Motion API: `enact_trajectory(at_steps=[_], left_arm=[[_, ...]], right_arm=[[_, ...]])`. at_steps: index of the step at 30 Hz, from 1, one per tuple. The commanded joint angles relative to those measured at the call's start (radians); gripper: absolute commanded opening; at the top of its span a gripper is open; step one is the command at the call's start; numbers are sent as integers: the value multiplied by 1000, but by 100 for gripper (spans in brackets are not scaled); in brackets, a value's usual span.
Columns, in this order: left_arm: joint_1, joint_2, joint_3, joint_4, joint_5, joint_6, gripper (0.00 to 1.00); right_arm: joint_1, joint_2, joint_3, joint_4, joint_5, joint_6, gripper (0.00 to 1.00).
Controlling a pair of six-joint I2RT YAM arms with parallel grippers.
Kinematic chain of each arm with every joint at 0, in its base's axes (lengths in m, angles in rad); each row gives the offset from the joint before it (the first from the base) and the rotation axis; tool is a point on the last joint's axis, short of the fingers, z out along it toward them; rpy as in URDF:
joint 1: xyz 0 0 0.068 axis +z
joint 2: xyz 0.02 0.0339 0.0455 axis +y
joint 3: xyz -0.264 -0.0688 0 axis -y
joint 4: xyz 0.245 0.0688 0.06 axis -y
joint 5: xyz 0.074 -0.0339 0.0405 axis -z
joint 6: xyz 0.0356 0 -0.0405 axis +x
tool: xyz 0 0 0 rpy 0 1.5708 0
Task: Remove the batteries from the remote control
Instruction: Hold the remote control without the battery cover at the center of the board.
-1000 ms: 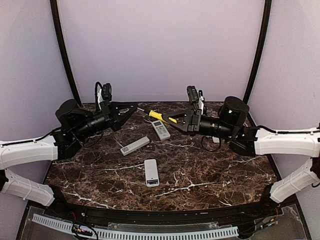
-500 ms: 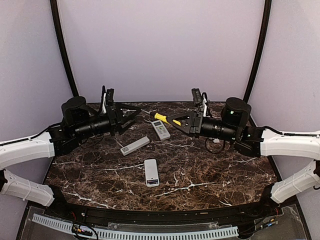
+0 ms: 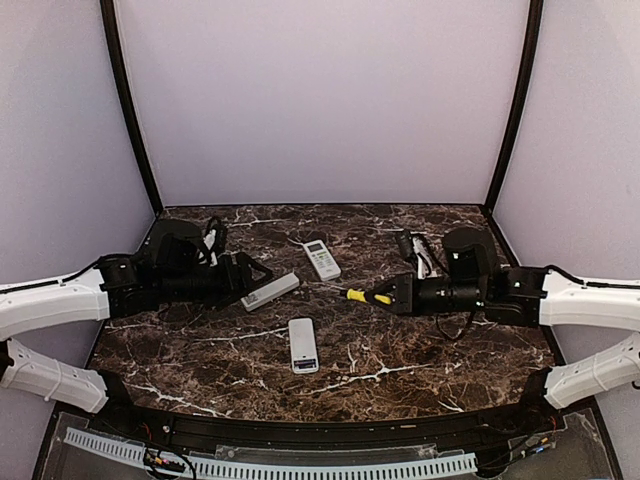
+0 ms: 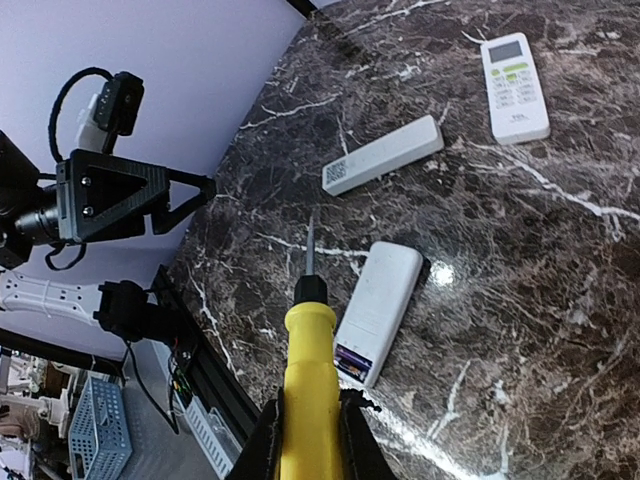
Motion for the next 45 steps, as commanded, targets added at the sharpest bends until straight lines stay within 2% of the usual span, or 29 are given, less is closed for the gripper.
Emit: enact_trajectory(at_steps=[1,5,11,16,24,31,45], left_arm=[[-72,73,-10,-97,-125,-20,74],[-172,100,-49,-56,-227,-96,66],[-205,153,-83,-6,-184,-118,62],[-207,221,-80,63,-132,-120,57],[-205,350,-80,167,-30,-152,52],[-206,399,-43,108,-22,-170,46],[-206,434,-58,137,-9,-192,40]], right_arm=[[48,-33,-77,-61,86,39,0],[153,-30,-114,-60,203,112,0],[241,-6,-97,-91,276,152,0],[268,52,-28,-191,323,203,0],[312,163,51,-229,325,186,0],[323,198,90,-238,308,153,0],[342,271,139,-247,282,127,0]])
